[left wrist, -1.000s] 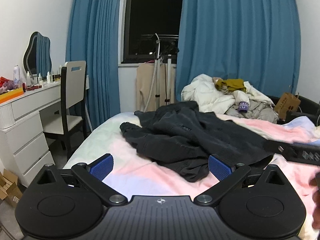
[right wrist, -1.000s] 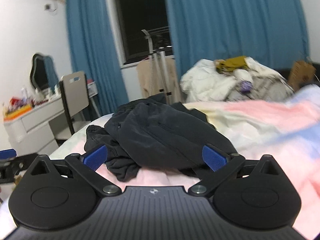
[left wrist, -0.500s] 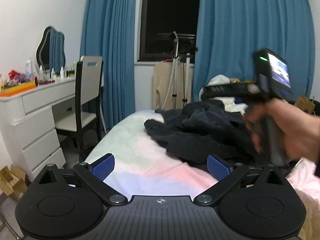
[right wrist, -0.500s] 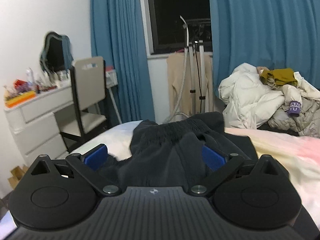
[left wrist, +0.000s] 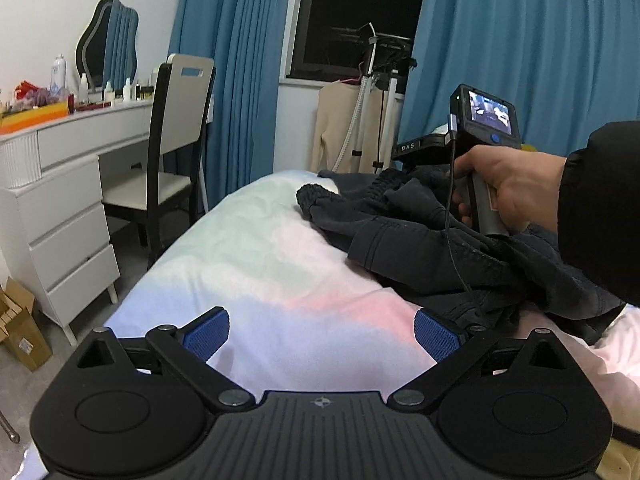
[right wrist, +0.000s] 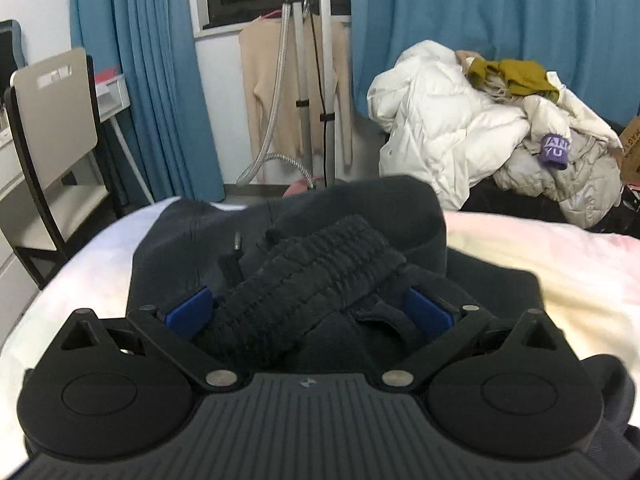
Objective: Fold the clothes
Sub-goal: 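Reach the right tool to the black garment's elastic cuff and close on it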
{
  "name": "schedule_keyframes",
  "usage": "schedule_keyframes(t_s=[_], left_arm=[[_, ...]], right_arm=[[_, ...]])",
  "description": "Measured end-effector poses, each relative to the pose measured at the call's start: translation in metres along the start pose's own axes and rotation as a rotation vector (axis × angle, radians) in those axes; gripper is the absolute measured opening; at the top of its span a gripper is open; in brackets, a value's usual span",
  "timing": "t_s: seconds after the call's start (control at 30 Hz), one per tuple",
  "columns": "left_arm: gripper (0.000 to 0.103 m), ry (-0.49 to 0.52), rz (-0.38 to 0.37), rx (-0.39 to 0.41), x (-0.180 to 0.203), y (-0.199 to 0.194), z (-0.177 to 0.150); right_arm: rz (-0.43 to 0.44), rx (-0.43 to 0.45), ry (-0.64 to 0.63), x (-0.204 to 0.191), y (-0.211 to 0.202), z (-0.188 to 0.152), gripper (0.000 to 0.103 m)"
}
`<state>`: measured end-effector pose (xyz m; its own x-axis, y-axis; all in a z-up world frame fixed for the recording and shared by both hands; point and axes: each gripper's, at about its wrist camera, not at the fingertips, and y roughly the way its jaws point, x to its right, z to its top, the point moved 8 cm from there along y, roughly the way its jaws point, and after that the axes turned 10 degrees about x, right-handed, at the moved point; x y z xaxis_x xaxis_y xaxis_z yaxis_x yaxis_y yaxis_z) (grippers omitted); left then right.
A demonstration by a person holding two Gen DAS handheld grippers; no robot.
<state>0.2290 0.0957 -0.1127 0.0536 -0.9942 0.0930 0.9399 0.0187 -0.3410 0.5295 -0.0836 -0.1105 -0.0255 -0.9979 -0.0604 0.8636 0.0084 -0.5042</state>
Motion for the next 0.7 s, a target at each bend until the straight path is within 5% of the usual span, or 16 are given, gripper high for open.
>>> schedule_keyframes(t_s=[0.07,0.13,0.2,0.33,0.7], left_arm=[[0.1,0.002,0.0,-0.003,0.0,0.001,-0.002],[0.1,0.005,0.001,-0.003,0.001,0.0,-0.002],[0.1,0.004,0.0,0.0,0.002,0.0,-0.002],[0.1,0.017,0.012,0.024,0.003,-0.001,0.0],[0.1,-0.015,0.009,0.16,0.004,-0.023,0.025]], right_arm=[[-0.001,-0.026,-0.006,-0.001,0.005,-0.008,0.101],[-0.002,-0.052,0.009,0.003,0.007,-0.013,0.088],[-0.009,-0.061,0.01,0.009,0.003,-0.017,0.06],[0.039,-0.044,0.059,0.019,-0.02,-0.015,0.033],[0.21,0.178,0.2,0.066,-0.184,0.004,0.022]])
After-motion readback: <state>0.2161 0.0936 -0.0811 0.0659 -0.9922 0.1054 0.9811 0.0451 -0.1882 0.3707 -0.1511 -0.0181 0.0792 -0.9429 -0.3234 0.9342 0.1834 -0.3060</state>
